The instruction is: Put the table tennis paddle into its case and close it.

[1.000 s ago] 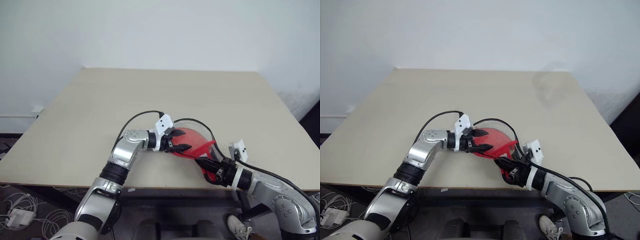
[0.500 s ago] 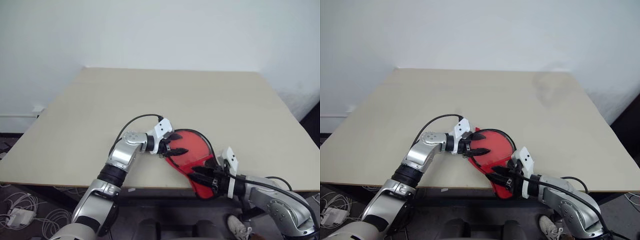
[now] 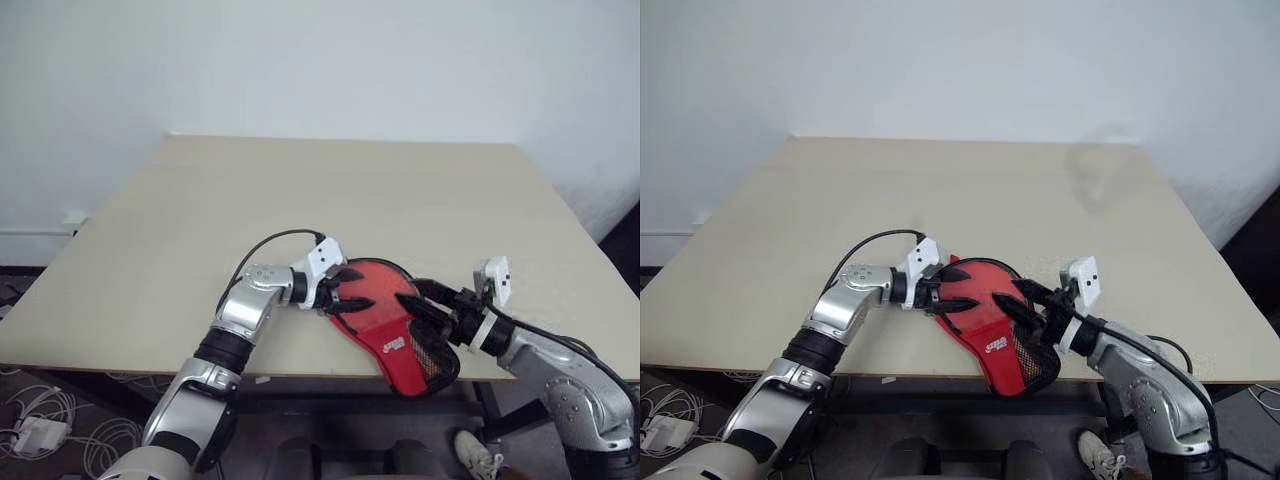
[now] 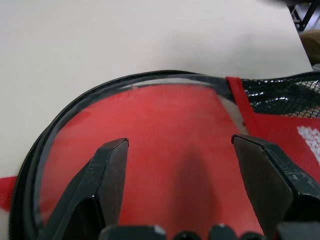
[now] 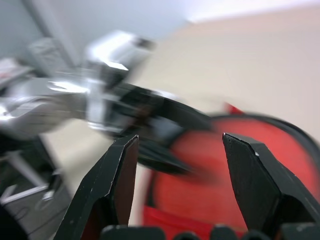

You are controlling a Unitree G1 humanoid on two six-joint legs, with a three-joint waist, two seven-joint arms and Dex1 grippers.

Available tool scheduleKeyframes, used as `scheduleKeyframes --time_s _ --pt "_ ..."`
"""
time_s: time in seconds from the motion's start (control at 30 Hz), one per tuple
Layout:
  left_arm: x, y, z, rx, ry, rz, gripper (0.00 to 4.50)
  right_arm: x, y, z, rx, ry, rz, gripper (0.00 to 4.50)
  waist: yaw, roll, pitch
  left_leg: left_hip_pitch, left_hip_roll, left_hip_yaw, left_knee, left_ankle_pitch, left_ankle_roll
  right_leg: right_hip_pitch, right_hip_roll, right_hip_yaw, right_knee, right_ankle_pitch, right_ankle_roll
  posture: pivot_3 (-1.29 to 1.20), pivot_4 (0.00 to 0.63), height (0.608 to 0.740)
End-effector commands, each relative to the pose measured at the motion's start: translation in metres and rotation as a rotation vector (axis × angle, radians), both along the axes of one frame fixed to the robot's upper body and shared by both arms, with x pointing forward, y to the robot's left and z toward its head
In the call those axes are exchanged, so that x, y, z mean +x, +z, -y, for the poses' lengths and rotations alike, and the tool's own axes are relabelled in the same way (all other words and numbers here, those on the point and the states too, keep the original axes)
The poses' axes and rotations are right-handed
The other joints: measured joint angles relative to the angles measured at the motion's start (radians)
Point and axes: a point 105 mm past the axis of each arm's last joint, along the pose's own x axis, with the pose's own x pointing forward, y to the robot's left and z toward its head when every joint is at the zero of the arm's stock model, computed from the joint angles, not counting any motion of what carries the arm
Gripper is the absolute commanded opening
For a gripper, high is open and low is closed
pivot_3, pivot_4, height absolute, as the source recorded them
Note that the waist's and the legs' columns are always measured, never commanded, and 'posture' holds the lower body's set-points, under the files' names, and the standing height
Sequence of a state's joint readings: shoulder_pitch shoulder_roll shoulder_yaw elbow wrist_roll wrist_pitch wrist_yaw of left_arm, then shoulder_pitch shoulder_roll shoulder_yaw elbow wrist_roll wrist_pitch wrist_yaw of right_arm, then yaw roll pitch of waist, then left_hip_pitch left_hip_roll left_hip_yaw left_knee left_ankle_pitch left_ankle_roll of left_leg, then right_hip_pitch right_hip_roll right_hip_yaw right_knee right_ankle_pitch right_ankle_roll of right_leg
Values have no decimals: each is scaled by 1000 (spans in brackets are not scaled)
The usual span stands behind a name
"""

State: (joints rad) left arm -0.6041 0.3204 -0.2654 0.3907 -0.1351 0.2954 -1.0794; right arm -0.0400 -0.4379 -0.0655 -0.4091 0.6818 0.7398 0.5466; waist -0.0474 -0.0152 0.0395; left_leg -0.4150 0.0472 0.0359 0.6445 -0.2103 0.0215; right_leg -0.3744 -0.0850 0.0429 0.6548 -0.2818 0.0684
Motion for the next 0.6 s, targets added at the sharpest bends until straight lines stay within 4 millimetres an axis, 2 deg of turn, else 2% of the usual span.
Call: scheduleKeyframes --time_s 0.03,0.4,0.53,0.6 --pt "7 18 -4 -19 2 51 3515 15 -14 14 -87 -72 -45 2884 0 0 0 0 0 0 0 0 0 0 0 0 0 0 0 0 0 740" --pt "8 19 -4 -20 20 62 3515 24 -50 20 -173 -106 -197 2884 0 0 0 0 0 0 0 0 0 0 0 0 0 0 0 0 0 740" --pt "7 18 -4 -21 20 60 3515 32 -40 23 -104 -147 -183 2884 0 0 0 0 0 0 0 0 0 0 0 0 0 0 0 0 0 740" --pt "6 18 -4 -22 20 58 3515 36 -42 28 -110 -178 -201 2884 0 1 0 0 0 0 0 0 0 0 0 0 1 0 0 0 0 740"
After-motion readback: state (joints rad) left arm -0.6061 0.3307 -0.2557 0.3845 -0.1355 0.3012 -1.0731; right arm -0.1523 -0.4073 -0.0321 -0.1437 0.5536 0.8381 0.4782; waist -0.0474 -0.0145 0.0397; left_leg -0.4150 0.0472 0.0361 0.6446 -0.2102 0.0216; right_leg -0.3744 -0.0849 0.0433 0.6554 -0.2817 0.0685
